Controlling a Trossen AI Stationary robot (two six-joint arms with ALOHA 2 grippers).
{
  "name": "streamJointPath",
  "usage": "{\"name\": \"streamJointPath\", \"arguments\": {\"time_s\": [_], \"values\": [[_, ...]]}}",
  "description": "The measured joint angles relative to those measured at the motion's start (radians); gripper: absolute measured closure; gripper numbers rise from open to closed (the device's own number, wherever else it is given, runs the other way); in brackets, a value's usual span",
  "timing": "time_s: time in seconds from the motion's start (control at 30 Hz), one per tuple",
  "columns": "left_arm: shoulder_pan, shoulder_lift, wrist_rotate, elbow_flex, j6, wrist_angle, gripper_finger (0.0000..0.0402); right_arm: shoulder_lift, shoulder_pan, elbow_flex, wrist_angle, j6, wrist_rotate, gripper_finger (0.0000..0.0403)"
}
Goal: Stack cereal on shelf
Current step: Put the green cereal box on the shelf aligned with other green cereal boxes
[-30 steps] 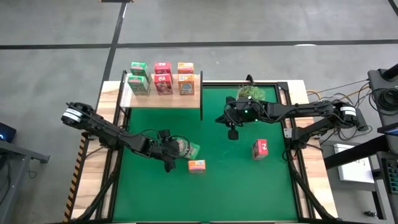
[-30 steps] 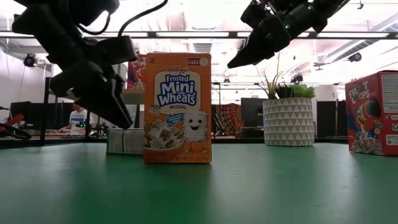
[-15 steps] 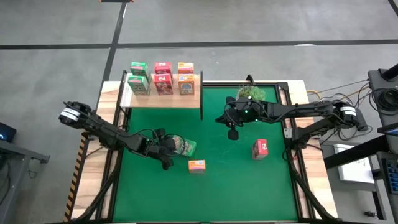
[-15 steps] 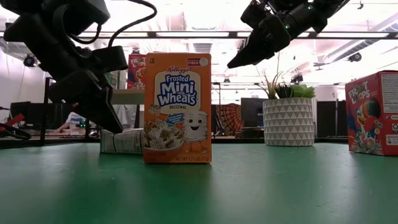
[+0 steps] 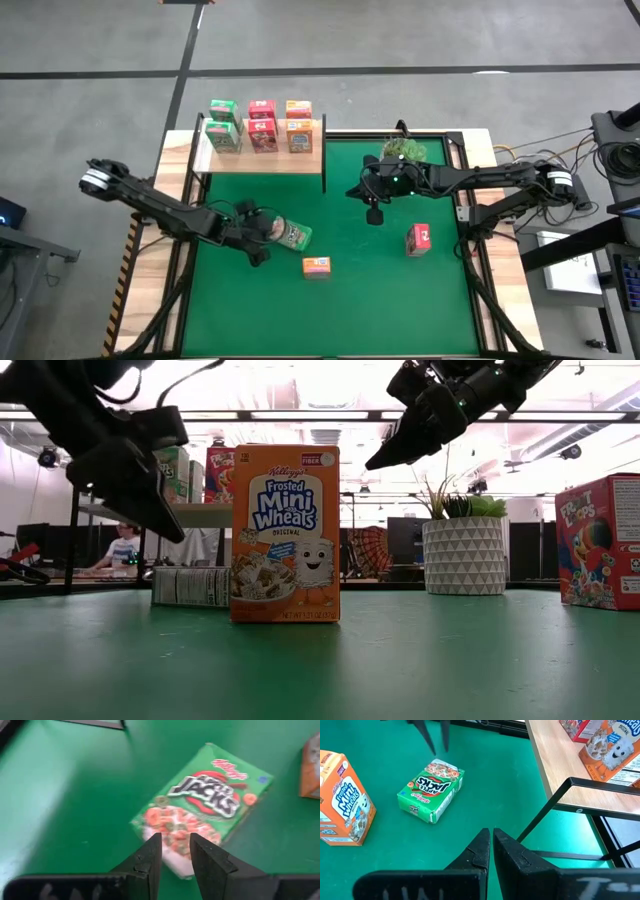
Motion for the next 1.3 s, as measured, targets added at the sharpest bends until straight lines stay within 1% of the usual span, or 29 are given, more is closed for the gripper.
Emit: {"name": "streamJointPath", "arguments": {"time_s": [0.13, 0.27, 0.33, 0.67, 0.87, 1.0, 1.3], "values": [[0.000, -0.030, -0.029, -0.059, -0.003, 0.042, 0.0317, 0.002, 0.000, 0.000, -0.002, 0.000, 0.000, 0.0390], [0.000, -0.028, -0.029, -0.124, -0.008, 0.165, 0.0317, 0.002, 0.000, 0.000, -0.001, 0.000, 0.000, 0.0390], [0.000, -0.019, -0.027, -0.141, -0.016, 0.190, 0.0317, 0.002, 0.000, 0.000, -0.001, 0.000, 0.000, 0.0390], [-0.001, 0.015, -0.031, -0.162, -0.134, 0.146, 0.0324, 0.002, 0.000, 0.000, 0.000, 0.000, 0.000, 0.0390], [0.000, 0.003, -0.022, -0.161, -0.192, 0.033, 0.0325, 0.002, 0.000, 0.000, 0.000, 0.003, 0.000, 0.0390], [0.000, -0.004, -0.022, -0.158, -0.229, -0.009, 0.0325, 0.002, 0.000, 0.000, 0.000, 0.003, 0.000, 0.0390], [0.000, -0.004, -0.023, -0.145, -0.238, -0.013, 0.0325, 0.002, 0.000, 0.000, 0.000, 0.007, 0.000, 0.0390]]}}
